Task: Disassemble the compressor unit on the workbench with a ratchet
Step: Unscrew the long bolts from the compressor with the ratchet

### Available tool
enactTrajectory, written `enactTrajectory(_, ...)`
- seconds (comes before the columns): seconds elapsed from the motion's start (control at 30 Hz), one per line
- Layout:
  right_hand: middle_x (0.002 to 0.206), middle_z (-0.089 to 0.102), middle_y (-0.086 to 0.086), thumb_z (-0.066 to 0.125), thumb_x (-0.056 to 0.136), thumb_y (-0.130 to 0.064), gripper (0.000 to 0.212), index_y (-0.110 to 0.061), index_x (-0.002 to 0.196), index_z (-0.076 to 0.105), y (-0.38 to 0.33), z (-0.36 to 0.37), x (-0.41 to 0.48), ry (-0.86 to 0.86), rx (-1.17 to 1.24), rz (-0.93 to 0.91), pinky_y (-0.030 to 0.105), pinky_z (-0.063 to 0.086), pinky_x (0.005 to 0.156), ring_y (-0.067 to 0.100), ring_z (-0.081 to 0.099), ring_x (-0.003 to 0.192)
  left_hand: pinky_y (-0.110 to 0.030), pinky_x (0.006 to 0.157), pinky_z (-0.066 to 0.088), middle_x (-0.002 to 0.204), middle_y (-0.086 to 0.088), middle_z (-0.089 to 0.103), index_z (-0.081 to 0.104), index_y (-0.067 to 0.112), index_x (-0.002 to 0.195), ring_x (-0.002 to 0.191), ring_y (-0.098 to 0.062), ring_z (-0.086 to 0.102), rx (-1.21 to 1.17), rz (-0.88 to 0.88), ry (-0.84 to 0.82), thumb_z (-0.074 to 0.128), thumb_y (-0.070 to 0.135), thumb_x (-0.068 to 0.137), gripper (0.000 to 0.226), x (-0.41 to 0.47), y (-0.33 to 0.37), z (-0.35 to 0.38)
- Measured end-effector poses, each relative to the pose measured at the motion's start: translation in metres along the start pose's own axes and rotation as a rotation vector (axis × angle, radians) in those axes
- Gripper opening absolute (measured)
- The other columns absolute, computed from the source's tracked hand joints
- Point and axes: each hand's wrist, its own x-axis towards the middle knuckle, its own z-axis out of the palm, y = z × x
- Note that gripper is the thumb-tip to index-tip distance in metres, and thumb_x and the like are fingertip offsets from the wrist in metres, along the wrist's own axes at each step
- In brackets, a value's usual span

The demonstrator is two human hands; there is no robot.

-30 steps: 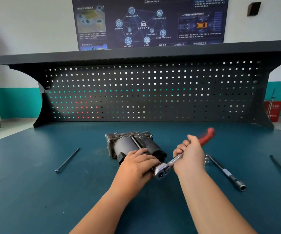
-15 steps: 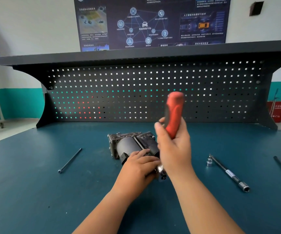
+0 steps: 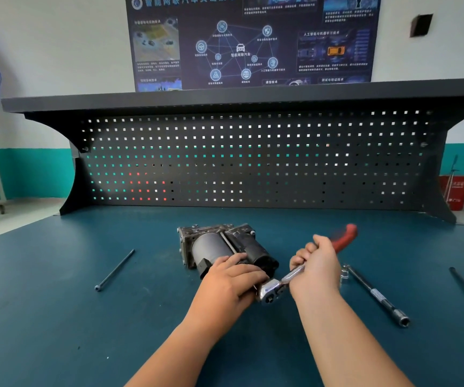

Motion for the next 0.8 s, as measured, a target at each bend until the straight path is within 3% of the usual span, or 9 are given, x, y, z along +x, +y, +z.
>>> enactTrajectory(0.13, 0.047, 0.04, -0.015, 0.052, 0.09, -0.005, 0.015, -0.019, 0.087, 0.048, 0.003, 0.014, -0.025, -0.278, -0.213, -0.393, 0.016, 0.03, 0.038, 0.002, 0.034, 0.039, -0.029, 0.077, 0.055, 0.084, 0.006, 0.073, 0.075, 0.013, 0.082, 0.089, -0.023, 0.07, -0.038, -0.01, -0.001, 0.078, 0.0, 0.054, 0.03, -0.001, 0.001, 0.001)
enactTrajectory(0.23, 0.058, 0.048, -0.014, 0.061, 0.083, -0.02, 0.013, -0.027, 0.087, 0.051, 0.016, 0.013, -0.049, -0.605, -0.519, -0.726, 0.018, 0.039, 0.052, 0.002, 0.043, 0.049, -0.025, 0.072, 0.052, 0.081, 0.006, 0.071, 0.073, 0.013, 0.078, 0.088, -0.019, 0.068, -0.106, -0.025, -0.015, 0.077, -0.001, 0.055, 0.027, 0.001, 0.003, 0.0)
enactTrajectory(0.33, 0.063, 0.052, -0.021, 0.057, 0.081, -0.032, 0.011, -0.031, 0.082, 0.046, 0.028, 0.007, -0.063, -0.912, -0.809, -1.001, 0.011, 0.036, 0.056, -0.002, 0.047, 0.055, -0.001, 0.074, 0.038, 0.11, -0.006, 0.066, 0.063, 0.0, 0.111, 0.095, -0.016, 0.059, -0.252, -0.285, 0.041, 0.065, -0.007, 0.072, 0.04, -0.002, 0.007, 0.0)
enactTrajectory(0.4, 0.065, 0.052, -0.027, 0.058, 0.084, -0.024, 0.015, -0.033, 0.085, 0.046, 0.032, 0.006, -0.065, -1.021, -0.871, -1.05, 0.007, 0.034, 0.058, -0.005, 0.048, 0.058, 0.011, 0.075, 0.03, 0.127, -0.002, 0.045, 0.046, -0.008, 0.13, 0.091, 0.011, 0.052, -0.307, -0.406, 0.034, 0.062, -0.016, 0.075, 0.058, -0.008, 0.008, 0.003)
enactTrajectory(0.47, 0.064, 0.052, -0.026, 0.06, 0.083, -0.018, 0.019, -0.032, 0.082, 0.046, 0.032, 0.007, -0.064, -0.968, -0.816, -1.053, 0.006, 0.034, 0.057, -0.006, 0.049, 0.057, 0.006, 0.079, 0.034, 0.124, 0.003, 0.05, 0.053, -0.009, 0.124, 0.089, 0.021, 0.052, -0.278, -0.36, 0.029, 0.061, -0.015, 0.075, 0.05, -0.007, 0.008, 0.0)
enactTrajectory(0.57, 0.059, 0.051, -0.017, 0.061, 0.082, -0.022, 0.013, -0.029, 0.081, 0.051, 0.022, 0.011, -0.055, -0.682, -0.617, -0.842, 0.014, 0.039, 0.055, 0.0, 0.046, 0.052, -0.023, 0.074, 0.052, 0.089, 0.006, 0.07, 0.073, 0.005, 0.08, 0.089, -0.013, 0.063, -0.123, -0.107, 0.019, 0.066, 0.004, 0.064, 0.017, 0.002, 0.009, -0.005)
enactTrajectory(0.63, 0.052, 0.046, -0.015, 0.06, 0.087, -0.014, 0.017, -0.027, 0.081, 0.051, 0.013, 0.014, -0.039, -0.446, -0.412, -0.611, 0.017, 0.036, 0.046, 0.001, 0.041, 0.044, -0.031, 0.073, 0.047, 0.084, 0.008, 0.073, 0.075, 0.012, 0.079, 0.09, -0.02, 0.068, -0.031, 0.0, 0.004, 0.069, 0.005, 0.058, 0.024, 0.001, 0.003, -0.003)
enactTrajectory(0.73, 0.044, 0.038, -0.012, 0.052, 0.091, -0.009, 0.022, -0.02, 0.074, 0.043, 0.0, 0.005, -0.011, -0.069, -0.05, -0.159, 0.014, 0.023, 0.034, 0.001, 0.03, 0.032, -0.028, 0.074, 0.054, 0.088, 0.007, 0.073, 0.076, 0.014, 0.086, 0.094, -0.025, 0.068, -0.029, -0.011, 0.0, 0.068, 0.003, 0.057, 0.032, -0.002, 0.001, -0.002)
enactTrajectory(0.8, 0.048, 0.036, -0.009, 0.048, 0.093, -0.013, 0.027, -0.018, 0.069, 0.037, 0.001, -0.005, 0.0, 0.08, 0.063, 0.067, 0.013, 0.02, 0.033, 0.004, 0.027, 0.028, -0.04, 0.076, 0.056, 0.089, 0.006, 0.073, 0.076, 0.014, 0.087, 0.095, -0.027, 0.068, -0.017, -0.023, 0.002, 0.068, 0.004, 0.058, 0.032, -0.001, 0.002, -0.002)
